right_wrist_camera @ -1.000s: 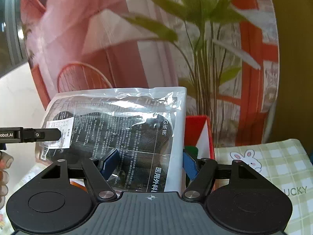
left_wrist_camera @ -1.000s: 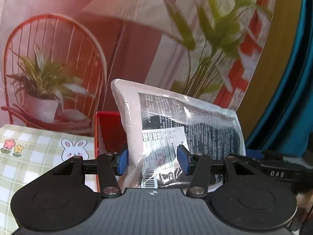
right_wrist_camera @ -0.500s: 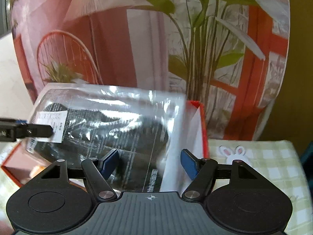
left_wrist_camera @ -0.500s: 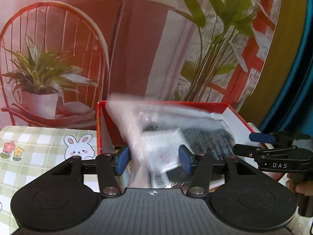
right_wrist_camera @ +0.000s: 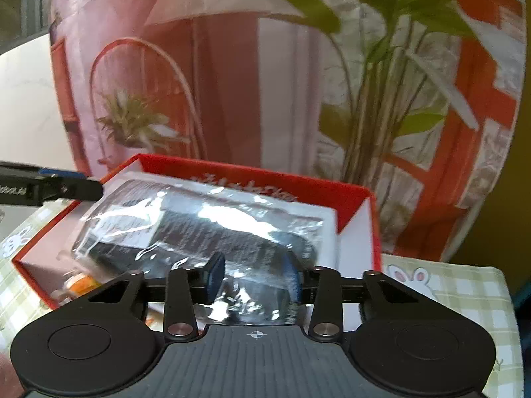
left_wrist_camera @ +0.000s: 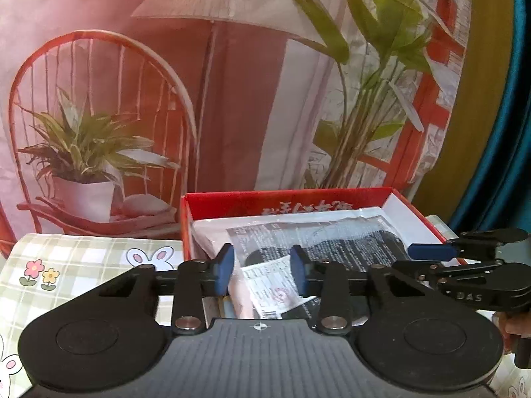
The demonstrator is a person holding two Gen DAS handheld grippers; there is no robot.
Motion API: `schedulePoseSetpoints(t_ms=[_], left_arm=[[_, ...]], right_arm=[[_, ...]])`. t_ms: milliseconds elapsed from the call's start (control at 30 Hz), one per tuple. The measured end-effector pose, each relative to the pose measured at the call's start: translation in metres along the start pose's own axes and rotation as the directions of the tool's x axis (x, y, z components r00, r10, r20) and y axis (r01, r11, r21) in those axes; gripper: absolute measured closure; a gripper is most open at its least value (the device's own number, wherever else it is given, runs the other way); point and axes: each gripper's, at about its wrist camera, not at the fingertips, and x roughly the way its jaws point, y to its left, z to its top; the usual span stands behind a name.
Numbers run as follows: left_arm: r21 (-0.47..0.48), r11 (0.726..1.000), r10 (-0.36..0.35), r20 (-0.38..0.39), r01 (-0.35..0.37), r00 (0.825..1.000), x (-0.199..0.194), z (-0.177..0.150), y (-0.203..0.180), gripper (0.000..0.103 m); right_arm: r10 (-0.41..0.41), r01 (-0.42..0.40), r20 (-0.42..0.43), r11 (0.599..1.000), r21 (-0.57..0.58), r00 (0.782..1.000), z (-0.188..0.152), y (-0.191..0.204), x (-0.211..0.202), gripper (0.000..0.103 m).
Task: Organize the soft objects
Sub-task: 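Open the left tool to release the package into the box and withdraw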
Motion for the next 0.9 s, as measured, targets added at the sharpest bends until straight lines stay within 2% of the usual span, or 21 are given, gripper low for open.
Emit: schedulePoseSetpoints(t_ms=[133,267,367,600,733,900], left_arm=[[0.003,0.999,-0.037,-0.031,0.037,0.999,0.010,-0.002,-0.007,0.068],[0.022,0.998,-0.059,-0.112,0.062,0.992,0.035,-0.006,-0.016,0.068],[0.050,0.997,-0.045,-0.182,0.055,0.982,0.053,-0.012,-0.021,0.068],[0.116,0.991,-0.023,-0.281,0.058,0.959,0.074,-0.013,-0.025,0.068],[0.096,0.994,-0.027,-0.300,0.058,0.954,0.077,-0.011,-0.022,0.068],[0.112,0.992,-0.021,-0.259,0.051,0.966,0.068,-0.013,-0.026,0.068]], right_arm=[[0.002,-0.002,-0.027,1.000,0.018,1.000,-0.001,0.003,0.006,0.073],[0.000,0.003,-0.048,0.998,0.063,0.999,-0.001,-0.002,0.015,0.074],[-0.007,0.011,-0.071,0.998,0.061,0.997,0.001,-0.002,0.022,0.074],[-0.017,0.022,-0.176,0.999,0.024,0.984,0.007,0.001,0.040,0.074],[-0.021,0.024,-0.207,1.000,0.011,0.978,0.008,0.004,0.045,0.073],[-0.008,0.017,-0.207,0.999,0.045,0.978,0.007,0.000,0.044,0.073]])
